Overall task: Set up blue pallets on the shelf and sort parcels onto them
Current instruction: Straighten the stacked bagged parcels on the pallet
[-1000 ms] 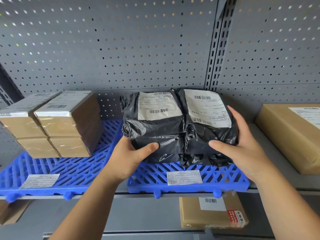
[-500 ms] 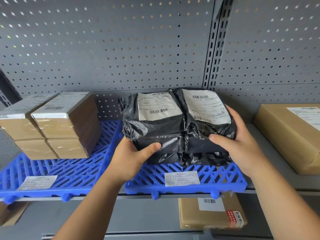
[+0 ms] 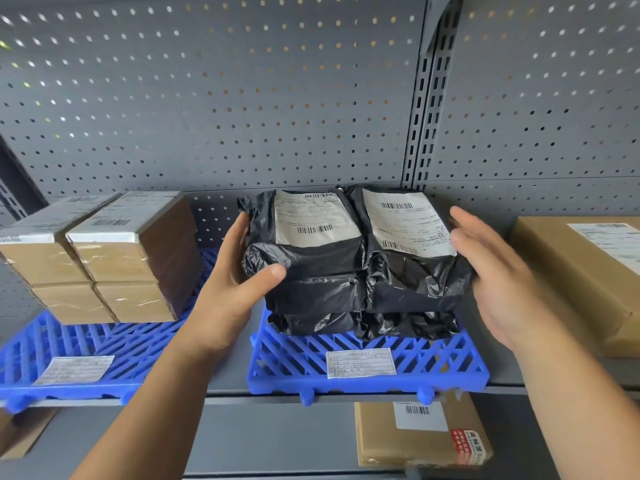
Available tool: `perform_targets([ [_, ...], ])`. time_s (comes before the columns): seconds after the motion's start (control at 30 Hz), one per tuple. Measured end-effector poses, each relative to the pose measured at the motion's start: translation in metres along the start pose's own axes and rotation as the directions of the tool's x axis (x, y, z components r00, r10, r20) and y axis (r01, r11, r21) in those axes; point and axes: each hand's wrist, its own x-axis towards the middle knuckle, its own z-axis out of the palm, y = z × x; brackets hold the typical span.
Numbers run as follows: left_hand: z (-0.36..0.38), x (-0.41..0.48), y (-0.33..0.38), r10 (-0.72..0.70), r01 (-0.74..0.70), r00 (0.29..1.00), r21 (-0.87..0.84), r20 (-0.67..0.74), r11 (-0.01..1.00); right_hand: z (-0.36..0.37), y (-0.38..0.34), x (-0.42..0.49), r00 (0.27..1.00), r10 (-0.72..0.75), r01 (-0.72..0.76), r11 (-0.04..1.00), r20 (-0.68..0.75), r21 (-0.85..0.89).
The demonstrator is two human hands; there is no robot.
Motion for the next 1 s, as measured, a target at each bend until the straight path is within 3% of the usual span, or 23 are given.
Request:
perform_targets([
  [0.07,0.003,0.009,0.006,0.014,-0.016,1.000,0.073,0.028,0.997,0.003,0.000,0.002,1.000,0.009,-0.008,0.998,0.012,-0.070],
  [0.17,0.005,0.019,0.007,-0.023,0.023,0.991,0.003,0.132,1.000,0.005,-0.001,0.004,1.000,0.005,-0.003,0.983,0.014,-0.182],
  [0.57,0.002,0.028,0.002,-0.045,0.062,0.986,-0.101,0.160,0.993,0.015,-0.011,-0.003,0.998,-0.038,0.051,0.938,0.044,-0.344],
  [0.77,0.010,0.005,-0.014,-0.067,0.081,0.987,-0.096,0.148,0.992,0.011,-0.002,-0.021,0.997,-0.024,0.038,0.981,0.075,-0.191],
  [1.0,0.016,0.002,-0.021,-0.117,0.126,0.985,-0.068,0.124,0.990,0.016,0.011,-0.027,0.997,0.006,0.012,0.976,0.079,-0.218],
])
